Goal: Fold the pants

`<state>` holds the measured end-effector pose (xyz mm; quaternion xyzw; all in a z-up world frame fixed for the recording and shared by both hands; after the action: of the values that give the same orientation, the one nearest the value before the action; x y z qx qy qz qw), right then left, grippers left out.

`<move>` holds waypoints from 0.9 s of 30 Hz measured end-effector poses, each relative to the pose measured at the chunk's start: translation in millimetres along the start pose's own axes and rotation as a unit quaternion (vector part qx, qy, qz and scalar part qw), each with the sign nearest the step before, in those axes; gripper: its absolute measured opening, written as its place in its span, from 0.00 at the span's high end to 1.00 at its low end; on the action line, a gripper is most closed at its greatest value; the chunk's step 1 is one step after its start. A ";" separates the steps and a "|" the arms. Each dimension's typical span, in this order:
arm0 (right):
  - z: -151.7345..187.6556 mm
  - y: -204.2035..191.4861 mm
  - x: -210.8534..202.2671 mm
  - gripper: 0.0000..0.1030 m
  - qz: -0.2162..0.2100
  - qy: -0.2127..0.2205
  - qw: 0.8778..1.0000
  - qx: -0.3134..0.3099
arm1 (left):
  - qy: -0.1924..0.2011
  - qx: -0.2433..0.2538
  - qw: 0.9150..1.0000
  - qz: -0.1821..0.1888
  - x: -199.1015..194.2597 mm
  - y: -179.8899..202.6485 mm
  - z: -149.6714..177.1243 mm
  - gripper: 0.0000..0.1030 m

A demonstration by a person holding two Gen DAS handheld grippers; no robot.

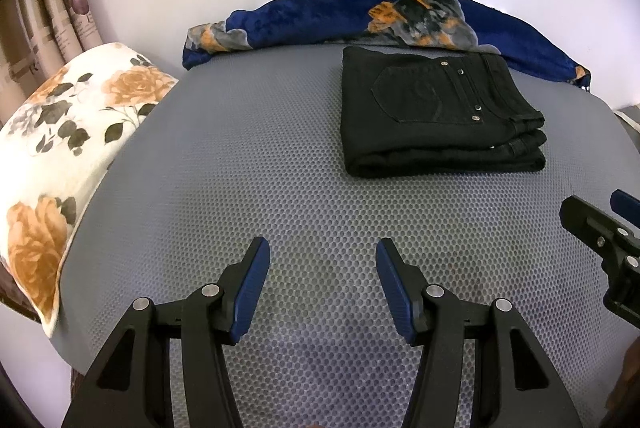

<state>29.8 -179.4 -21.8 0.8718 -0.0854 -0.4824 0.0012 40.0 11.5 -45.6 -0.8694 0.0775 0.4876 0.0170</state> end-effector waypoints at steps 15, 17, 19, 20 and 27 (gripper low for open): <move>0.7 0.3 4.9 0.10 -0.002 -0.007 1.000 -0.002 | -0.002 0.008 1.000 -0.005 4.3 2.8 -2.0 0.45; 0.9 0.9 5.6 0.10 -0.003 -0.008 1.000 -0.001 | -0.002 0.009 1.000 -0.004 4.5 2.6 -2.4 0.45; 0.9 0.8 6.2 0.10 -0.003 -0.009 1.000 -0.002 | -0.003 0.011 1.000 -0.004 5.2 2.7 -3.1 0.45; 1.4 0.5 6.6 0.10 -0.003 -0.009 1.000 -0.002 | -0.003 0.011 1.000 -0.003 5.6 3.1 -3.2 0.45; 2.1 0.3 8.2 0.10 -0.002 -0.011 1.000 -0.002 | -0.005 0.014 1.000 -0.002 7.1 4.6 -3.7 0.45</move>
<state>32.3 -180.7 -29.8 0.8664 -0.0825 -0.4924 0.0012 46.1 5.7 -49.4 -0.8671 0.0825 0.4904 0.0302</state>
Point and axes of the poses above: each gripper's, at about its wrist camera, not at the fingertips, and x roughly the way its jaws point, y to its right, z to its underside, the point moved 1 cm from there along x, roughly the way its jaws point, and after that the axes turned 11 degrees about z, right-handed, at the moved point
